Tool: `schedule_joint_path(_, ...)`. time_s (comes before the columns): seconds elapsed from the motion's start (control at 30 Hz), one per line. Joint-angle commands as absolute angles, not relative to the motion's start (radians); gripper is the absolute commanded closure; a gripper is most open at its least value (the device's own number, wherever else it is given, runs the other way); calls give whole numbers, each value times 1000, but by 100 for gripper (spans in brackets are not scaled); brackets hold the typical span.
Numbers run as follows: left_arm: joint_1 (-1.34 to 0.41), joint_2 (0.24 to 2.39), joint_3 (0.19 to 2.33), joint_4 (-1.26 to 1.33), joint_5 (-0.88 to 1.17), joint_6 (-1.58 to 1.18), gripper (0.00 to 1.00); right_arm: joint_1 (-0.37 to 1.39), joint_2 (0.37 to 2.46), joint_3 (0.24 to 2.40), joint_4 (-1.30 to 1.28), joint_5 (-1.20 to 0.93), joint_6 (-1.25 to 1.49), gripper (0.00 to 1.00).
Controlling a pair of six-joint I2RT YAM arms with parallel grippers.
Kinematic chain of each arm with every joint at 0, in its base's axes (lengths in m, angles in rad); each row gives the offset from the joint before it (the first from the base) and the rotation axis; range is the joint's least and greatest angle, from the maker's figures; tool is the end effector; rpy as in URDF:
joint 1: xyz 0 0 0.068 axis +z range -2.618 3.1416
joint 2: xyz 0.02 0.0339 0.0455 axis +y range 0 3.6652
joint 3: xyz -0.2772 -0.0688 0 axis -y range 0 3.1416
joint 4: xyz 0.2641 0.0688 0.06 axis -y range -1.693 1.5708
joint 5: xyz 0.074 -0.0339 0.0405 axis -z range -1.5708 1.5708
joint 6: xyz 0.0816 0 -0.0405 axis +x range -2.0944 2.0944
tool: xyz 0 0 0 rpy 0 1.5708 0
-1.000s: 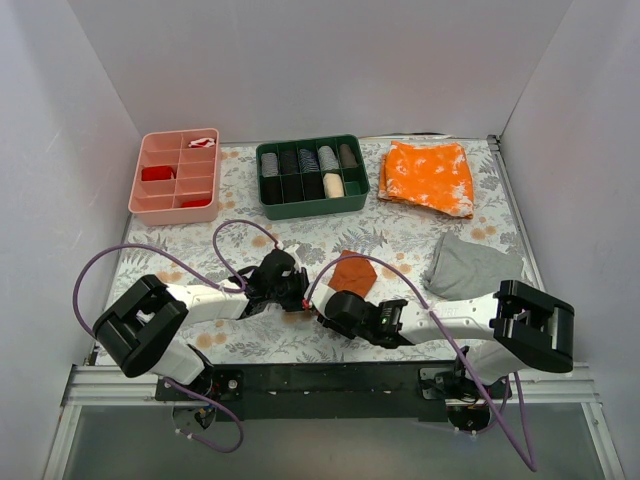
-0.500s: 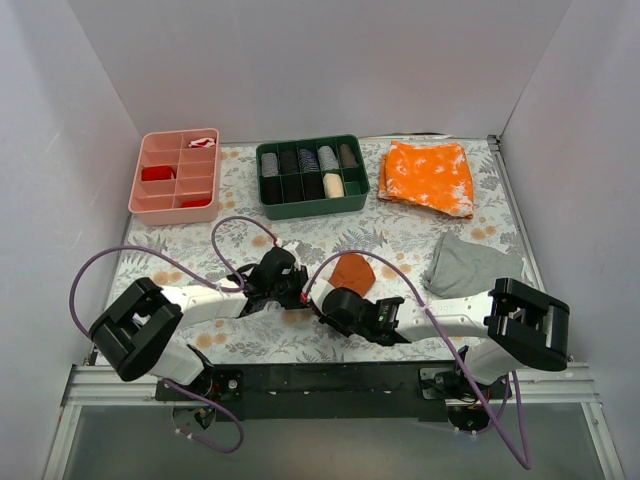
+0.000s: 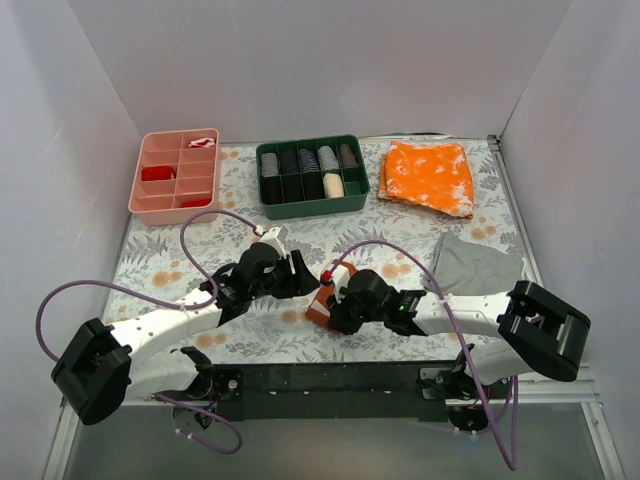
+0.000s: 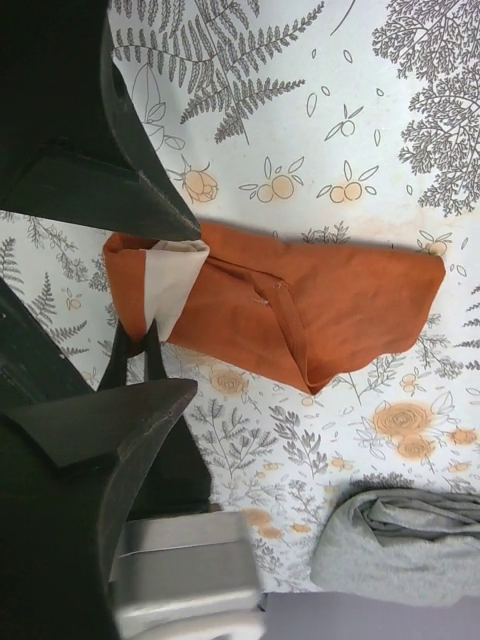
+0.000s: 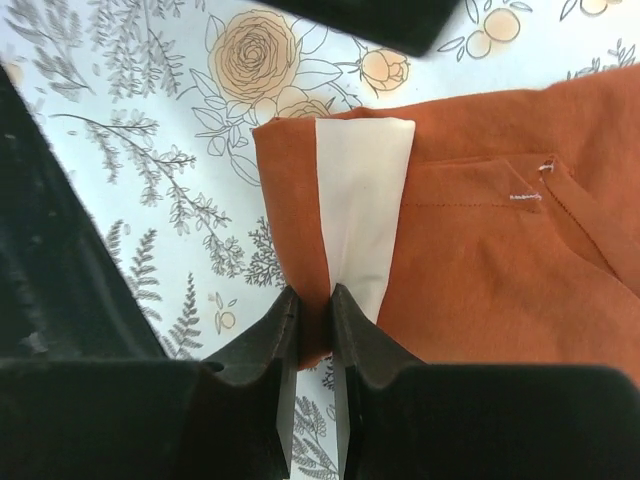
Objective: Roll the underwear
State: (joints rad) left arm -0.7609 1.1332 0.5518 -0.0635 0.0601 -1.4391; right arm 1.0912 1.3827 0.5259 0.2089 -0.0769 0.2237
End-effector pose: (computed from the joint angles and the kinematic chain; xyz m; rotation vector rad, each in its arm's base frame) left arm 0.1997 -0.1969 0.1762 -0.8055 2.3978 -1.1596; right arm 0.1376 0.2782 0.1317 -1.0236 2.1035 0.7819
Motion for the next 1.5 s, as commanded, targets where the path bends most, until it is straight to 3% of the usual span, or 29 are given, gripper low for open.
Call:
schedule_joint_path(0.0,-758,1060,520,-69,49,-1425,42,996,1351,491,302,-311,316,95)
schedule_joint_path(0.37,-758,1086,388,127,207,-1410,36,712,1445,466,436,-694,437,96)
schedule_joint_path(1.07,-756,1359,383,317,213,-1437,37,632,1612,506,411,-732,416,96)
schedule_joint_path(1.37,-758,1486,384,389,232,-1466,68,629,1617,509,413,-753,400,94)
schedule_joint_path(1.43,-758,1499,383,396,235,-1468,78,627,1606,509,411,-750,402,92)
schedule_joint_path(1.47,-758,1502,383,393,235,-1470,85,629,1600,509,407,-746,397,87)
